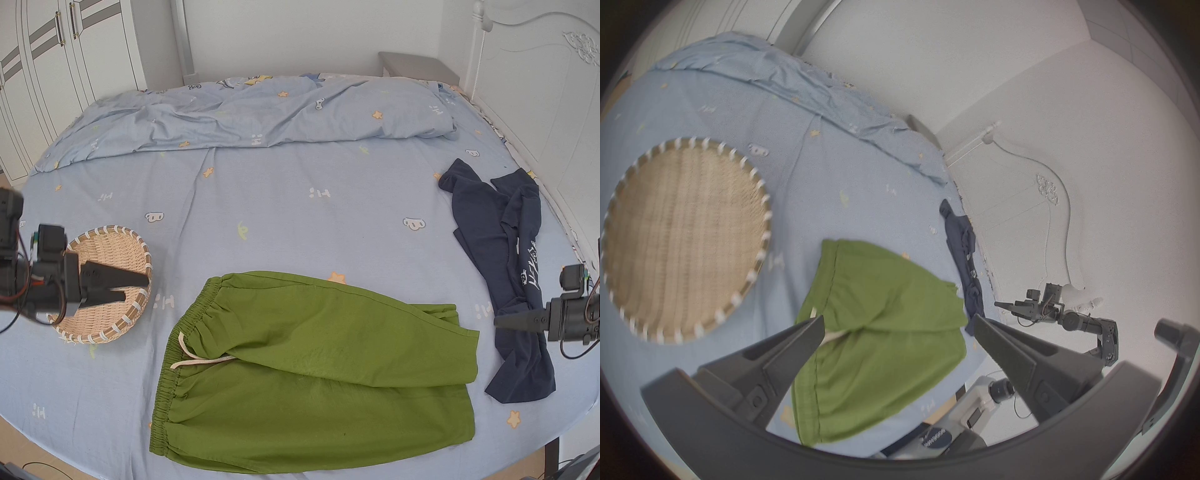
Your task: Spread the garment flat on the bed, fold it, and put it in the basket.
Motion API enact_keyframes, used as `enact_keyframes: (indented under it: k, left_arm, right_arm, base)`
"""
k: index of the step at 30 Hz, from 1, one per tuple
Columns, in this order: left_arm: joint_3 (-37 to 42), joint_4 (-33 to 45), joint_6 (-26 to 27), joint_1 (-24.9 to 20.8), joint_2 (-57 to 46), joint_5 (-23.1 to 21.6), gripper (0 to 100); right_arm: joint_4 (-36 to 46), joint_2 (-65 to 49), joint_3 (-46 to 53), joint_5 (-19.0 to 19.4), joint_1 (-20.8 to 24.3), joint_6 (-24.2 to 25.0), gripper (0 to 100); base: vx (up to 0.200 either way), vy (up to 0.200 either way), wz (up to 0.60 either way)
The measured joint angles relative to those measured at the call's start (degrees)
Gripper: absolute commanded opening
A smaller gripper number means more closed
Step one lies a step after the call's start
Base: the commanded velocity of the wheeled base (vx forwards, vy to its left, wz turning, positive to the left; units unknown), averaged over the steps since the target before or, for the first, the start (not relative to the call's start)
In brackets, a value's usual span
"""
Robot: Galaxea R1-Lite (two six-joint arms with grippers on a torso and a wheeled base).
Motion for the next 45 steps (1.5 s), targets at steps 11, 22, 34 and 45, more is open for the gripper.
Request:
enact_keyframes:
  k: [11, 22, 34, 45]
  left_arm:
    - [-25.3, -2.5, -2.2, -4.5, 23.4, 2.5, 100]
    - [-35.7, -2.6, -2.4, -7.9, 40.5, 5.6, 100]
    - [-38.2, -2.7, -2.3, -8.1, 47.4, 6.8, 100]
    - [-38.7, -2.8, -2.3, -9.1, 50.0, 6.9, 0]
  right_arm:
    - [0.0, 1.3, -6.2, 0.0, -0.2, 0.1, 100]
    - [-2.1, 2.0, -5.3, 0.0, 1.0, 0.1, 100]
    - [-2.3, 2.3, -4.7, -0.1, 1.7, 0.1, 100]
    - [-4.3, 4.1, -4.3, 0.0, 1.1, 0.1, 100]
  base:
    - [0.000, 0.000, 0.00]
    - [0.000, 0.000, 0.00]
    - [0.000, 0.000, 0.00]
    - [0.000, 0.000, 0.00]
